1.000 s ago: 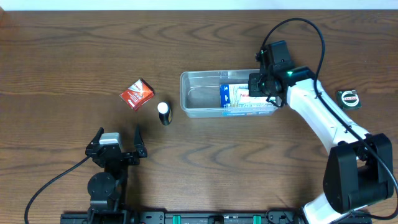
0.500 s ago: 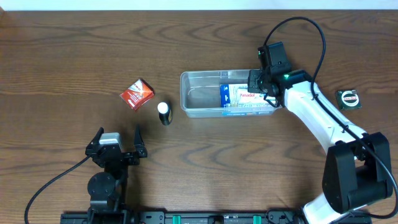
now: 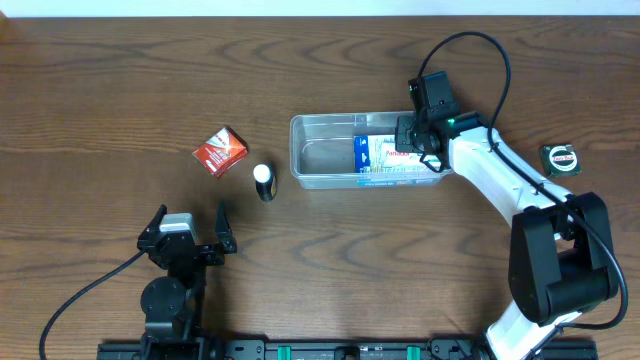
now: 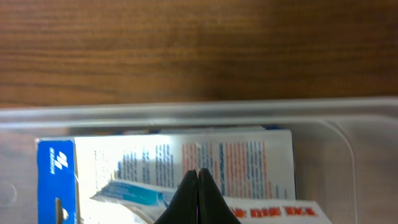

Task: Pack container
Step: 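Release the Panadol box and press it down beside the blue box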

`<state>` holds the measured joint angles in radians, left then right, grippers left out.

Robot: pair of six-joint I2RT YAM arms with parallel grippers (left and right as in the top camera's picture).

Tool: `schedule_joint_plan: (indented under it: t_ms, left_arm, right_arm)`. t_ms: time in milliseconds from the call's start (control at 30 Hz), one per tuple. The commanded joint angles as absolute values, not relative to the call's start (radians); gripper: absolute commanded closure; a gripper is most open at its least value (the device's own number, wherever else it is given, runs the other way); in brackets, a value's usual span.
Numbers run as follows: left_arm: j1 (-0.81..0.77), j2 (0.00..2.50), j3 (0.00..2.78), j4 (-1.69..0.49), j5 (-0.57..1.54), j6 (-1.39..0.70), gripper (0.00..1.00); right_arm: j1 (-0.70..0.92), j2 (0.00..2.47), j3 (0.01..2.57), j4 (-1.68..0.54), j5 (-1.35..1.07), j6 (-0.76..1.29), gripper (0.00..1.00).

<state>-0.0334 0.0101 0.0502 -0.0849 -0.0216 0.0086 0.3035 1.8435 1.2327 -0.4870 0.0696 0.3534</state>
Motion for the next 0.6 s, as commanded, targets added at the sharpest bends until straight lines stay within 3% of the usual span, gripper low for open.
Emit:
schedule_joint_plan:
  t_ms: [0, 567]
  left_arm:
    - [-0.027, 0.004, 0.019, -0.099, -0.011, 0.026, 0.02]
    - [-0.027, 0.004, 0.019, -0.099, -0.011, 0.026, 0.02]
  right_arm:
    - [0.315, 1.845, 1.228, -0.501, 0.088, 0.331, 0.99]
    - [0.315, 1.844, 1.261, -0.561, 0.033, 0.264, 0.99]
